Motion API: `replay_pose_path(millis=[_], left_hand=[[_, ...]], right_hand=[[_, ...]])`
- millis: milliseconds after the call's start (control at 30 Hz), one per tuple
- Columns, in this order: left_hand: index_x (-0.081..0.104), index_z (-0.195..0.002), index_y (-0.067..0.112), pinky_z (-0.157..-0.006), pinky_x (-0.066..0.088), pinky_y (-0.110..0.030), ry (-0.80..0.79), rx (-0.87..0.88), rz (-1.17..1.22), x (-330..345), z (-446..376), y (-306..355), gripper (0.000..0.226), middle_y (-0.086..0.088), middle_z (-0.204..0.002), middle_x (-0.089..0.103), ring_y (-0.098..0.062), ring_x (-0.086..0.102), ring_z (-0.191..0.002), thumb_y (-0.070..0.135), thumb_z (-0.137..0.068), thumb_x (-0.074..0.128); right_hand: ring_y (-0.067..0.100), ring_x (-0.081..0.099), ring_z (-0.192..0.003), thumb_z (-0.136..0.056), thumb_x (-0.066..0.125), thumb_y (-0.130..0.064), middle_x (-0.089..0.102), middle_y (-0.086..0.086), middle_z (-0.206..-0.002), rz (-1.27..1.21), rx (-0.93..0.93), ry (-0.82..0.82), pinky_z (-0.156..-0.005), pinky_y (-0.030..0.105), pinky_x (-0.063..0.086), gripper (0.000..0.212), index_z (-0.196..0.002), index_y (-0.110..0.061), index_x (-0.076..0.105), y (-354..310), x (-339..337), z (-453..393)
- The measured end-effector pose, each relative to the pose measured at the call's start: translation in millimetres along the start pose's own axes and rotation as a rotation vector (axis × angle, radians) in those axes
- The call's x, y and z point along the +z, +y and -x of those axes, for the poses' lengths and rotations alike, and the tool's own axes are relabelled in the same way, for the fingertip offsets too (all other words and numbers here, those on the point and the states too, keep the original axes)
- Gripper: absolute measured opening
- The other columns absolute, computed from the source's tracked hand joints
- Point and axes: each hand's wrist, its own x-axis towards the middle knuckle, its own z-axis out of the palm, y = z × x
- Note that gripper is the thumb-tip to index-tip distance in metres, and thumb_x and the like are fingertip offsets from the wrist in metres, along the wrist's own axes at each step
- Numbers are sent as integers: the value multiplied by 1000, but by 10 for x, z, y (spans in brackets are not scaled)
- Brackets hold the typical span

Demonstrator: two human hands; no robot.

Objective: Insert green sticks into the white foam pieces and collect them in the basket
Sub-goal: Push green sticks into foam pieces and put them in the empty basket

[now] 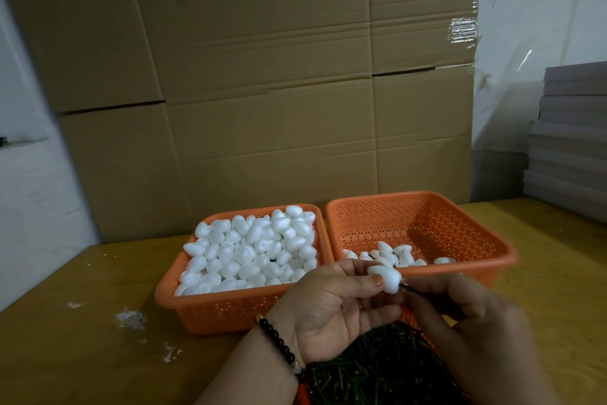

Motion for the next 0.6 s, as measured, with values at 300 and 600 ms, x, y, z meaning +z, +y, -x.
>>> replay_pose_path(millis=[300,600], left_hand=[[63,-101,-3,-69,60,-32,0,2,-11,6,0,1,22,-18,-90,69,-24,69,-78,-4,-79,61],[64,-99,-3,-68,59,-31,2,-1,-12,18,2,-4,25,-19,-92,69,-24,69,-80,-2,-74,66]], right_hand=[[-21,57,-83,-69,82,-14,64,-24,-83,77,-35,12,-71,-4,39,20,-80,-28,71,36,8,9],[-16,59,-83,-65,74,-14,65,-20,-81,93,-40,7,-70,-5,38,10,-74,-17,73,12,-5,7]])
